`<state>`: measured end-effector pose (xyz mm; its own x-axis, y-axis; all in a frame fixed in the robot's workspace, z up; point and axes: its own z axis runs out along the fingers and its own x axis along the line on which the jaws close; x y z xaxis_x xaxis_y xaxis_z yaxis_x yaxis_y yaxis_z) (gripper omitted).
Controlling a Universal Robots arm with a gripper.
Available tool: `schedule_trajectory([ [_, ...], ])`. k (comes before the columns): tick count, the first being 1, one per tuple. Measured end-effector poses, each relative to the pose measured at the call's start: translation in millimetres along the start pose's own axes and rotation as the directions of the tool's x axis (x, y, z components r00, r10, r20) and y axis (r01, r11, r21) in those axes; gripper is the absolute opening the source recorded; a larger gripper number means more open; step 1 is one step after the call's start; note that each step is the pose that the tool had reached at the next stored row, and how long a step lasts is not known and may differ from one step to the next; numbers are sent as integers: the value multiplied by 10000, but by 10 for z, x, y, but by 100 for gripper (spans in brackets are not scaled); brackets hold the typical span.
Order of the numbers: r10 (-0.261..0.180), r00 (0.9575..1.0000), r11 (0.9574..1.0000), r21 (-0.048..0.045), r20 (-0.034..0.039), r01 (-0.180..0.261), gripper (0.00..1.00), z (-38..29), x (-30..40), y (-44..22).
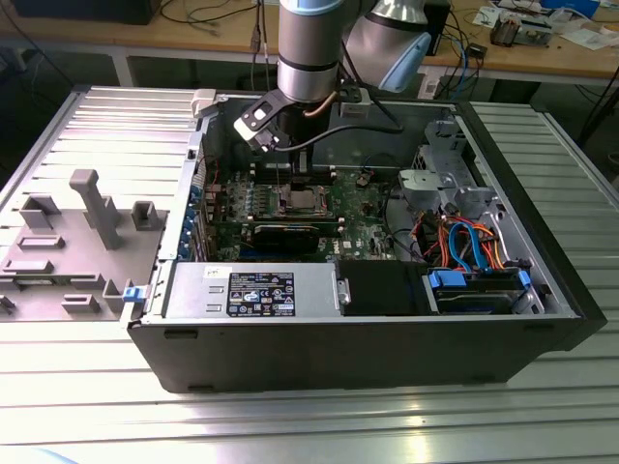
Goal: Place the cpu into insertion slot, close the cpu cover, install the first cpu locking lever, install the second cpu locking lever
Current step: 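Close the cpu cover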
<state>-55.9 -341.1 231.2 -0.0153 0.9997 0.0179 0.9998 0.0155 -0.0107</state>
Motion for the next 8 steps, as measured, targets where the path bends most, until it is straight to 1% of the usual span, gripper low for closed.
schedule_trajectory([
  [8,0,10000,10000,0,0,0,11,4,0,-3],
])
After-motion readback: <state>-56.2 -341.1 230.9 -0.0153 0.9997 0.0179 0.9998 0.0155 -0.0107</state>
